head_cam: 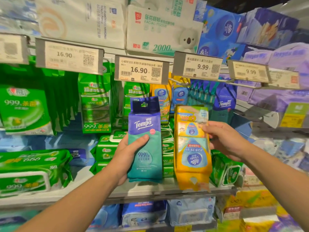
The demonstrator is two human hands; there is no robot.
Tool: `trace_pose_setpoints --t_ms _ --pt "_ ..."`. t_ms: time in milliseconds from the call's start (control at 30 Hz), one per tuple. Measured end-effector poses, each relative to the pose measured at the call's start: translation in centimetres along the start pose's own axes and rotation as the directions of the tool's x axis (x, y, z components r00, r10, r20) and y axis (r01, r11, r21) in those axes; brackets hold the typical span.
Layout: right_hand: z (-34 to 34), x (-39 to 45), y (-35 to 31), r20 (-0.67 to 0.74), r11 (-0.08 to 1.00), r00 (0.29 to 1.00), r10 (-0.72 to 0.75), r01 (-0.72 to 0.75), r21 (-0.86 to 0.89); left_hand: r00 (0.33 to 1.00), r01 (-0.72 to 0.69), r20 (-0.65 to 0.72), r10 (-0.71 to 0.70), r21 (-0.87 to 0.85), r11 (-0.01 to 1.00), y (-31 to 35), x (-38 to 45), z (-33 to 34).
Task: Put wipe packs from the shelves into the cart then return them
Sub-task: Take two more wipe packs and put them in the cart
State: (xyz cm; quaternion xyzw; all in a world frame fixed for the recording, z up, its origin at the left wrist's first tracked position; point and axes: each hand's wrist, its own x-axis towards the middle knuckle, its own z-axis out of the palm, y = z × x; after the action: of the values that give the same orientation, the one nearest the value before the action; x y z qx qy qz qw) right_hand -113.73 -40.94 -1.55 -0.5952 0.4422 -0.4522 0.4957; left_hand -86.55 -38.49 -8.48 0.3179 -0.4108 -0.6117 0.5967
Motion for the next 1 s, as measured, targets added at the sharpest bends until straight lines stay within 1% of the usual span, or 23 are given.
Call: trace_pose_setpoints --t_ms 67,100,167,200,267,400,467,533,600,667,767,833,867,933,1000 --pt "0.6 -0.6 0.3 0.055 1.000 0.998 0.023 -0.023 -0.003 0.996 0.059 0.062 -0.057 -0.038 0.998 0.1 -0.3 0.8" --pt "0.9 -0.6 0.8 0.060 0.999 0.997 0.039 -0.038 -0.013 0.991 0.097 0.094 -0.091 -0.061 0.993 0.1 -0.5 1.2" --pt "0.8 -0.7 1.8 0.062 0.999 0.997 0.052 -0.051 -0.014 0.975 0.181 0.150 -0.163 -0.116 0.977 0.1 -0.8 1.8" --pt "0.9 -1.0 2.0 0.039 0.999 0.998 0.048 -0.048 0.001 0.965 0.221 0.174 -0.196 -0.140 0.965 0.0 -0.9 2.0" --pt "0.6 -1.4 2.4 0.041 0.999 0.998 0.043 -0.043 -0.015 0.947 0.278 0.215 -0.240 -0.164 0.947 -0.3 -1.0 2.2" --pt "-0.8 -2.2 2.5 -0.011 0.996 0.996 0.084 -0.085 -0.020 0.927 0.313 0.254 -0.275 -0.127 0.941 -1.1 -1.6 3.5" --pt "-1.4 -2.9 2.3 0.015 0.989 0.989 0.146 -0.145 -0.038 0.927 0.310 0.255 -0.276 -0.103 0.945 -1.7 -1.8 4.5" --pt "-1.8 -3.8 2.2 0.053 0.981 0.980 0.193 -0.192 -0.019 0.918 0.326 0.260 -0.299 -0.067 0.943 -2.8 -1.8 5.4" --pt "-2.4 -4.9 2.2 0.096 0.979 0.974 0.204 -0.206 0.005 0.904 0.350 0.275 -0.329 -0.030 0.936 -3.8 -2.1 6.7" --pt "-3.8 -6.2 2.4 0.093 0.977 0.974 0.208 -0.211 0.023 0.893 0.362 0.290 -0.346 -0.004 0.932 -4.8 -2.3 7.9" --pt "-6.8 -8.6 2.6 0.019 0.970 0.970 0.242 -0.242 0.007 0.891 0.358 0.292 -0.348 0.020 0.933 -6.2 -2.5 9.9" --pt "-9.0 -10.3 2.8 -0.067 0.957 0.954 0.291 -0.292 -0.005 0.896 0.353 0.282 -0.344 0.019 0.935 -7.3 -2.6 11.5" --pt "-10.1 -11.3 2.9 -0.105 0.949 0.943 0.316 -0.316 0.020 0.893 0.362 0.280 -0.352 0.015 0.932 -7.8 -2.6 12.3" --pt "-12.4 -13.5 3.2 -0.195 0.936 0.916 0.351 -0.336 0.108 0.885 0.381 0.284 -0.370 0.017 0.924 -8.9 -2.5 13.8" --pt "-14.5 -16.3 3.3 -0.275 0.915 0.889 0.367 -0.292 0.277 0.874 0.395 0.296 -0.386 0.030 0.918 -10.0 -2.6 15.0"
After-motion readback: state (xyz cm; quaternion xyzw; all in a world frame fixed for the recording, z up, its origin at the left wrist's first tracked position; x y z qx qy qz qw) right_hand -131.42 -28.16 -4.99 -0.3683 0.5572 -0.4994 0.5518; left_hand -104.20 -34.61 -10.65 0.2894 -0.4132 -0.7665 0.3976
